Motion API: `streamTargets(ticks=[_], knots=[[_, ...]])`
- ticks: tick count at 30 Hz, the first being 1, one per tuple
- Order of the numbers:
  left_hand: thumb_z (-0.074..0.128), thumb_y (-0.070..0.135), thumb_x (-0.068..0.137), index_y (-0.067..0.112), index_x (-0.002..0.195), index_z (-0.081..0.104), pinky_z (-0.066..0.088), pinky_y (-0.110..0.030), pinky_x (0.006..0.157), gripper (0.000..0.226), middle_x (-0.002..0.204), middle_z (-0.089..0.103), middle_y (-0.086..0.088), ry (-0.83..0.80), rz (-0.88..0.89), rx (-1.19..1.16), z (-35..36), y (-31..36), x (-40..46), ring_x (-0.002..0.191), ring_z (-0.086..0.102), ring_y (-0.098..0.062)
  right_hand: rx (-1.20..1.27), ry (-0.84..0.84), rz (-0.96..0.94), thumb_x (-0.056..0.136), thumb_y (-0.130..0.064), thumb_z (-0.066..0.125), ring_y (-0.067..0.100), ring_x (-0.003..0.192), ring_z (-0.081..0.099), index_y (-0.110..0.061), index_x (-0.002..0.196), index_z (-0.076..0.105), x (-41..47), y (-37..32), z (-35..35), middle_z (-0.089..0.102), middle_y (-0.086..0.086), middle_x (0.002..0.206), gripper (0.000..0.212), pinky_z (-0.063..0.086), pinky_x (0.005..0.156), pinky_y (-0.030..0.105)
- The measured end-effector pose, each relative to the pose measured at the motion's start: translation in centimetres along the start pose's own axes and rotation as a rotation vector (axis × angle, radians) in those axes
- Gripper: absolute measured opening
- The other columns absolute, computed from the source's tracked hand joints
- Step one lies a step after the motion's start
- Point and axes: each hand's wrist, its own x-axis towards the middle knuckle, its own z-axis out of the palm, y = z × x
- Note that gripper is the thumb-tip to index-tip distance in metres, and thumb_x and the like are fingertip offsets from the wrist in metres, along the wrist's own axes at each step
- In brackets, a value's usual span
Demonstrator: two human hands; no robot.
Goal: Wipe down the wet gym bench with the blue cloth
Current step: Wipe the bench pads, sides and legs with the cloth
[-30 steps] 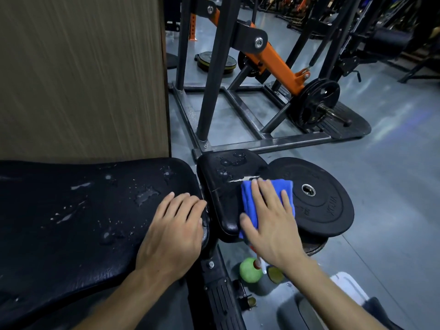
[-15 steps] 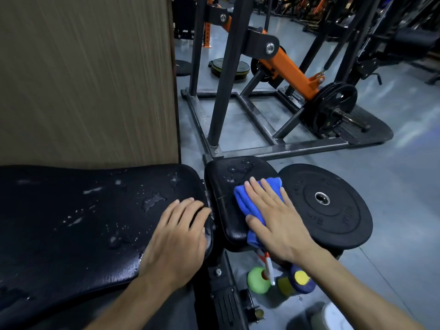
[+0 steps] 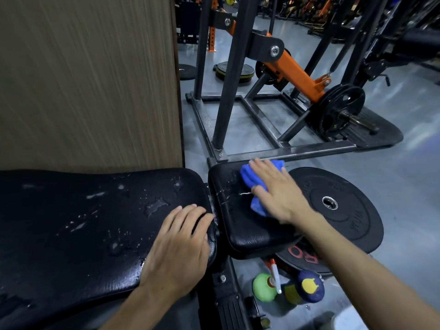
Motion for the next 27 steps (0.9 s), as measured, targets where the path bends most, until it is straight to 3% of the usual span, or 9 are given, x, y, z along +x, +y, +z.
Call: streamTargets(ticks=[3,5,8,11,13,16,19,22,27], knots=[[0.045,0.023,0.094,0.016,0.133,0.058,0.03,-0.041,0.118,0.042,0.134,0.058,0.0,0.016,0.006,0.005,0.1,0.0,0.0,0.131,0.048,-0.02,0.1,0.031,0.229,0.092,-0.043,0.027,0.02,0.138,0.038,-0.025,0.13,0.05,4.7,1.1,-0.5,0.047,-0.004,0.149,0.048,0.033,0.103,0.04],[0.045,0.022,0.093,0.016,0.132,0.058,0.031,-0.041,0.117,0.042,0.133,0.058,-0.001,0.022,0.008,0.006,0.1,0.1,0.1,0.131,0.049,-0.021,0.064,0.035,0.199,0.091,-0.04,0.027,0.024,0.127,0.047,-0.025,0.106,0.05,6.4,-0.1,-0.3,0.058,0.0,0.13,0.032,0.036,0.095,0.041],[0.044,0.022,0.092,0.015,0.131,0.058,0.031,-0.042,0.116,0.042,0.133,0.058,-0.002,0.028,0.001,0.007,0.0,0.1,0.0,0.13,0.049,-0.022,0.043,-0.052,-0.043,0.085,-0.046,0.025,0.016,0.147,0.028,-0.028,0.148,0.043,5.1,-2.4,0.8,0.039,-0.006,0.157,0.067,0.019,0.121,0.045],[0.043,0.023,0.092,0.015,0.131,0.058,0.032,-0.042,0.116,0.043,0.132,0.058,-0.001,0.028,0.001,0.007,0.1,0.1,0.0,0.129,0.05,-0.022,0.142,-0.099,-0.315,0.087,-0.042,0.032,0.003,0.15,0.016,-0.032,0.153,0.036,1.8,-2.2,1.1,0.027,-0.014,0.161,0.068,0.005,0.125,0.031],[0.042,0.023,0.093,0.015,0.131,0.058,0.032,-0.042,0.116,0.043,0.132,0.058,-0.001,0.03,-0.003,0.005,0.3,0.0,0.0,0.129,0.05,-0.021,0.212,-0.025,-0.253,0.088,-0.034,0.036,0.005,0.149,0.023,-0.03,0.15,0.043,2.5,-0.2,0.4,0.035,-0.012,0.159,0.062,0.012,0.124,0.032],[0.042,0.024,0.093,0.015,0.132,0.058,0.032,-0.042,0.116,0.043,0.131,0.059,0.0,0.032,-0.007,0.011,0.3,0.1,0.0,0.129,0.05,-0.02,0.202,0.026,0.104,0.089,-0.032,0.032,0.019,0.13,0.047,-0.025,0.128,0.06,6.2,0.9,-0.7,0.058,-0.001,0.141,0.049,0.036,0.108,0.04],[0.045,0.023,0.091,0.015,0.132,0.058,0.031,-0.041,0.117,0.044,0.131,0.059,-0.001,0.028,-0.008,0.012,0.2,0.2,0.1,0.128,0.05,-0.021,0.049,-0.04,0.103,0.085,-0.04,0.025,0.026,0.102,0.055,-0.026,0.1,0.064,9.0,-2.4,0.0,0.068,0.006,0.12,0.044,0.038,0.089,0.039],[0.047,0.022,0.089,0.015,0.132,0.058,0.03,-0.04,0.117,0.045,0.131,0.059,-0.002,0.037,-0.016,0.033,0.3,0.2,0.1,0.128,0.05,-0.021,0.038,-0.061,-0.051,0.086,-0.042,0.025,0.019,0.123,0.052,-0.033,0.118,0.066,9.4,-5.4,1.7,0.064,-0.002,0.133,0.054,0.031,0.108,0.038],[0.047,0.02,0.087,0.013,0.131,0.057,0.03,-0.039,0.117,0.045,0.131,0.059,-0.003,0.055,-0.026,0.049,0.3,0.2,-0.1,0.126,0.051,-0.023,-0.083,-0.089,-0.252,0.082,-0.051,0.01,0.015,0.151,0.019,-0.029,0.146,0.049,3.4,-8.2,1.9,0.036,-0.009,0.159,0.078,0.008,0.124,0.043]])
